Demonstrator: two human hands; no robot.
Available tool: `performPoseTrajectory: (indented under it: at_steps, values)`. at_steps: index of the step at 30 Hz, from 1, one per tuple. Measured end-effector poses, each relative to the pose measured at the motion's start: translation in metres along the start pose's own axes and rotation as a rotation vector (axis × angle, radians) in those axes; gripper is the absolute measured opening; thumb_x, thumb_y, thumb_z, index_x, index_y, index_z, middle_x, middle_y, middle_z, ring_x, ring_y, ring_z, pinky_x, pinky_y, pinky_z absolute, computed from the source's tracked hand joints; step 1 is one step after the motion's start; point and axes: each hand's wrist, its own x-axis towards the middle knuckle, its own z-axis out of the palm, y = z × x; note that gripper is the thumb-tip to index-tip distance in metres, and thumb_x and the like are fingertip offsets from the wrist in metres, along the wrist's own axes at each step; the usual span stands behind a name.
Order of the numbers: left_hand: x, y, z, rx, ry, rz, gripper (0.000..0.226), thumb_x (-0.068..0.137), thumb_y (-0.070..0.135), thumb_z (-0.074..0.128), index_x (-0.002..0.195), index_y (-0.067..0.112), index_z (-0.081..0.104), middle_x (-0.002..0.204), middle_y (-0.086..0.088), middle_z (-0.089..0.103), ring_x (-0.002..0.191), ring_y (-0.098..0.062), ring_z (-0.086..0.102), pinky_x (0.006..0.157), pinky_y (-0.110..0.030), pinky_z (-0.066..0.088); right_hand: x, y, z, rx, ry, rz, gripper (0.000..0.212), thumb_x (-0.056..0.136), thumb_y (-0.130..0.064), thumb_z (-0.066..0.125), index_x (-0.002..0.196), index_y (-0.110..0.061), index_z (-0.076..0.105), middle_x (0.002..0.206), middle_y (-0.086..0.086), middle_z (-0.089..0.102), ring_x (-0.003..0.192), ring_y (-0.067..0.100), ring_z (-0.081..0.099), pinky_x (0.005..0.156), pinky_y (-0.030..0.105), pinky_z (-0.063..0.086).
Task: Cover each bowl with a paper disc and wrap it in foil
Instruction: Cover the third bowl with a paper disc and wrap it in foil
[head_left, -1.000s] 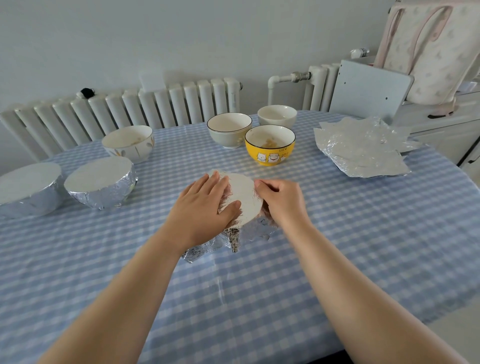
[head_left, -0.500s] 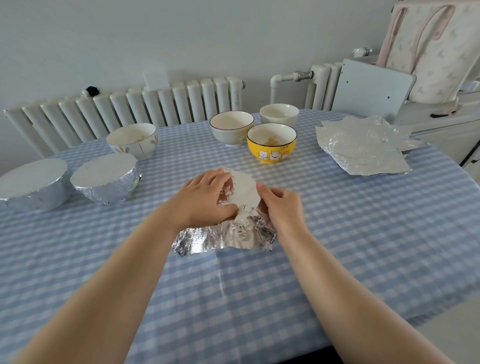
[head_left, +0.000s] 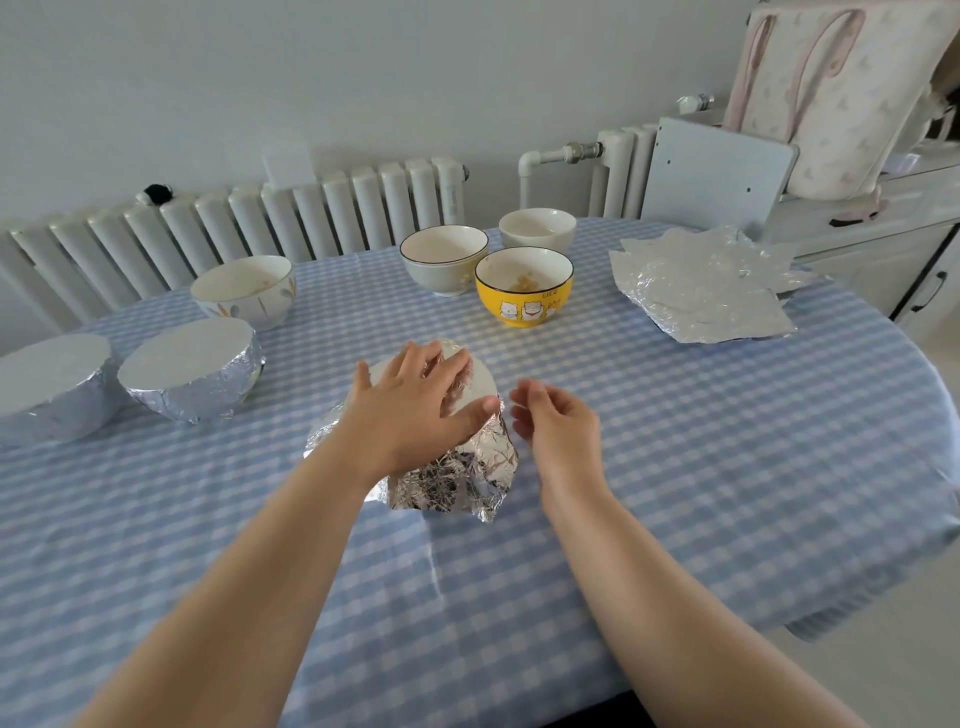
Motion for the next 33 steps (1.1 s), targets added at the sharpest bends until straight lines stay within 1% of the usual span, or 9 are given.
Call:
performPoseTrajectory:
  at_steps: [2, 5, 9, 13, 16, 18, 24, 28, 33]
  values:
    - [0.001, -0.002, 0.002, -0.008, 0.016, 0.0, 0.08, 0.084, 0.075, 0.002, 0.155, 0.04, 0.012, 0.164, 0.004, 0.008, 0.152, -0.021, 0.005, 0.118, -0.062, -0.001, 0.005, -0.002, -0.001, 0.028, 0.013, -0.049, 0.02, 0.099, -0.013, 0.056, 0.085, -0.017, 0.07, 0.08, -0.003, 0.068, 0.077, 0.01, 0.062, 0.077, 0.024, 0.053]
    - [0.002, -0.005, 0.005, -0.004, 0.042, -0.005, 0.064, 0.096, 0.065, 0.008, 0.155, 0.041, 0.013, 0.164, 0.005, 0.009, 0.152, -0.023, -0.003, 0.119, -0.059, -0.001, 0.012, -0.009, 0.001, -0.109, -0.062, -0.12, 0.013, 0.094, -0.017, 0.065, 0.087, -0.026, 0.071, 0.083, -0.006, 0.071, 0.086, 0.011, 0.066, 0.088, 0.029, 0.054]
    - [0.002, -0.004, 0.008, -0.013, 0.075, -0.007, 0.057, 0.1, 0.057, 0.013, 0.154, 0.04, 0.018, 0.164, 0.005, 0.012, 0.152, -0.025, -0.002, 0.12, -0.058, 0.0, 0.012, -0.016, 0.005, -0.292, -0.117, -0.231, 0.021, 0.094, -0.019, 0.065, 0.113, -0.014, 0.073, 0.102, -0.004, 0.073, 0.099, 0.012, 0.068, 0.094, 0.029, 0.053]
    - [0.002, -0.004, 0.009, -0.019, 0.096, -0.012, 0.053, 0.102, 0.053, 0.017, 0.154, 0.041, 0.019, 0.164, 0.005, 0.013, 0.152, -0.025, 0.0, 0.119, -0.059, 0.002, 0.005, -0.014, 0.006, -0.418, -0.084, -0.336, 0.023, 0.093, -0.027, 0.066, 0.112, -0.015, 0.07, 0.101, -0.006, 0.071, 0.094, 0.009, 0.066, 0.086, 0.027, 0.053]
    - [0.002, -0.005, 0.009, -0.02, 0.097, -0.009, 0.053, 0.102, 0.051, 0.019, 0.154, 0.041, 0.018, 0.164, 0.005, 0.013, 0.152, -0.026, 0.0, 0.119, -0.059, 0.003, -0.003, -0.007, 0.003, -0.532, -0.124, -0.245, 0.031, 0.092, -0.041, 0.065, 0.111, -0.017, 0.058, 0.102, -0.009, 0.062, 0.083, -0.004, 0.062, 0.064, 0.012, 0.044]
    - [0.002, -0.005, 0.009, -0.014, 0.099, -0.01, 0.053, 0.102, 0.049, 0.021, 0.154, 0.04, 0.017, 0.164, 0.005, 0.013, 0.152, -0.026, 0.001, 0.119, -0.059, 0.004, -0.005, 0.001, 0.001, -0.566, -0.168, -0.146, 0.039, 0.089, -0.052, 0.063, 0.109, -0.02, 0.051, 0.101, -0.006, 0.062, 0.072, -0.003, 0.062, 0.057, 0.014, 0.041]
    - [0.002, -0.006, 0.009, 0.009, 0.098, -0.005, 0.054, 0.102, 0.048, 0.022, 0.155, 0.038, 0.015, 0.164, 0.004, 0.012, 0.152, -0.026, 0.002, 0.119, -0.059, 0.006, -0.008, 0.024, 0.006, -0.458, -0.112, -0.128, 0.053, 0.075, -0.073, 0.06, 0.089, -0.023, 0.062, 0.096, 0.011, 0.068, 0.065, 0.01, 0.057, 0.057, 0.024, 0.038]
    - [0.004, -0.006, 0.009, 0.012, 0.109, -0.011, 0.054, 0.102, 0.048, 0.023, 0.155, 0.039, 0.016, 0.164, 0.004, 0.013, 0.152, -0.026, 0.004, 0.119, -0.058, 0.007, -0.009, 0.023, 0.009, -0.319, -0.064, -0.084, 0.04, 0.091, -0.052, 0.06, 0.075, -0.015, 0.059, 0.06, -0.006, 0.06, 0.05, 0.004, 0.05, 0.056, 0.026, 0.038]
    - [0.006, -0.007, 0.011, 0.021, 0.105, -0.018, 0.054, 0.101, 0.048, 0.022, 0.155, 0.039, 0.016, 0.163, 0.004, 0.014, 0.151, -0.026, 0.005, 0.118, -0.058, 0.008, -0.013, 0.031, 0.019, -0.226, 0.043, -0.061, 0.038, 0.097, -0.047, 0.054, 0.075, -0.016, 0.056, 0.065, -0.005, 0.058, 0.062, 0.011, 0.054, 0.062, 0.03, 0.043]
